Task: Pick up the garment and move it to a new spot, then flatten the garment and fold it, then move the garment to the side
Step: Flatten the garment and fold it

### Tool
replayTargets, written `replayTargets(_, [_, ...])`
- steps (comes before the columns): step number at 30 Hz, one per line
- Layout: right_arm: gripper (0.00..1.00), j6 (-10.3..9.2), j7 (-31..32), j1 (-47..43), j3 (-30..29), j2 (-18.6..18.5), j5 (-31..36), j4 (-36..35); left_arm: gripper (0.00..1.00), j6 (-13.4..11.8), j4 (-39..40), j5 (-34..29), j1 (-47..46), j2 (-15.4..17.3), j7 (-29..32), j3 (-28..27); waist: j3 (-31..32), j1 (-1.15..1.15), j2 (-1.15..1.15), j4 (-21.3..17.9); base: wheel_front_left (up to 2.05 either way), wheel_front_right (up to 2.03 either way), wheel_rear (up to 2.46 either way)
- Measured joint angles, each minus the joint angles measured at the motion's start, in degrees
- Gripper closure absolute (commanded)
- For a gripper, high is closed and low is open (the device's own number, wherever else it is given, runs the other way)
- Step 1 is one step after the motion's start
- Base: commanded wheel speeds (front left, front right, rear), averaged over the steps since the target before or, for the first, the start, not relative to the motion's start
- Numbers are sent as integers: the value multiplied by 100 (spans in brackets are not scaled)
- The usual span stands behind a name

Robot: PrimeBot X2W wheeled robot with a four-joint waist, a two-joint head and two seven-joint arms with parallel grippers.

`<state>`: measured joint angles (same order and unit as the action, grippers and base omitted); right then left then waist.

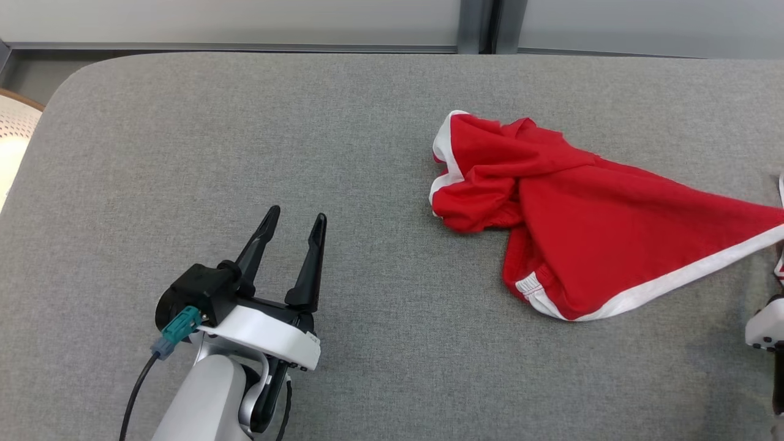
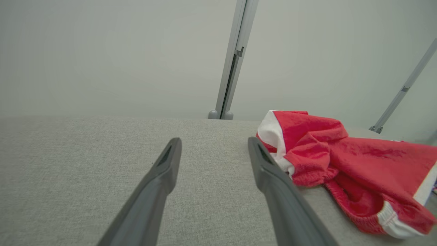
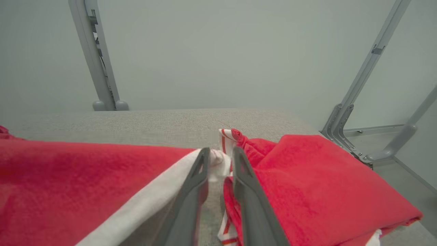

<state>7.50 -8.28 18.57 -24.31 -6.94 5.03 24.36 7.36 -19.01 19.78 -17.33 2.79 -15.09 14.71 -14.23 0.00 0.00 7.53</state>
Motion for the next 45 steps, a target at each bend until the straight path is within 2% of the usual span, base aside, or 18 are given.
replayTargets(5, [0, 1, -281, 27, 172, 246, -90, -155, 0, 7, 19, -1, -9, 7, -1, 127, 45, 0, 0, -50, 0, 0, 0])
replayTargets(12, [0, 0, -531, -363, 773, 375, -497, -466, 0, 8, 248, 196, -1, 7, -3, 716, 148, 0, 0, -125, 0, 0, 0])
replayTargets(15, [0, 1, -587, -534, 928, 393, -635, -578, 0, 8, 330, 548, -16, 94, -5, 1508, 160, 0, 0, -195, 0, 0, 0])
replayTargets(20, [0, 0, -636, -576, 992, 402, -749, -664, 0, 9, 226, 1181, -353, 590, 190, 2992, 145, 0, 0, -342, 0, 0, 0])
replayTargets(23, [0, 0, -642, -559, 1034, 409, -754, -682, 0, 9, 36, 1438, -655, 724, 328, 3434, 109, 0, 0, -461, 0, 0, 0])
replayTargets(27, [0, 0, -645, -505, 1087, 407, -844, -680, 0, 8, -257, 1651, -1026, 735, 517, 3901, 21, 0, 0, -627, 0, 0, 0])
replayTargets(36, [0, 0, -660, -332, 1170, 408, -915, -606, 0, 8, -742, 2159, -1866, 725, 583, 4590, -280, 0, 0, -955, 0, 0, 0])
replayTargets(45, [0, 0, -662, -229, 1185, 409, -993, -608, 0, 9, -1111, 2599, -2315, 658, 436, 5057, -445, 0, 0, -1175, 0, 0, 0])
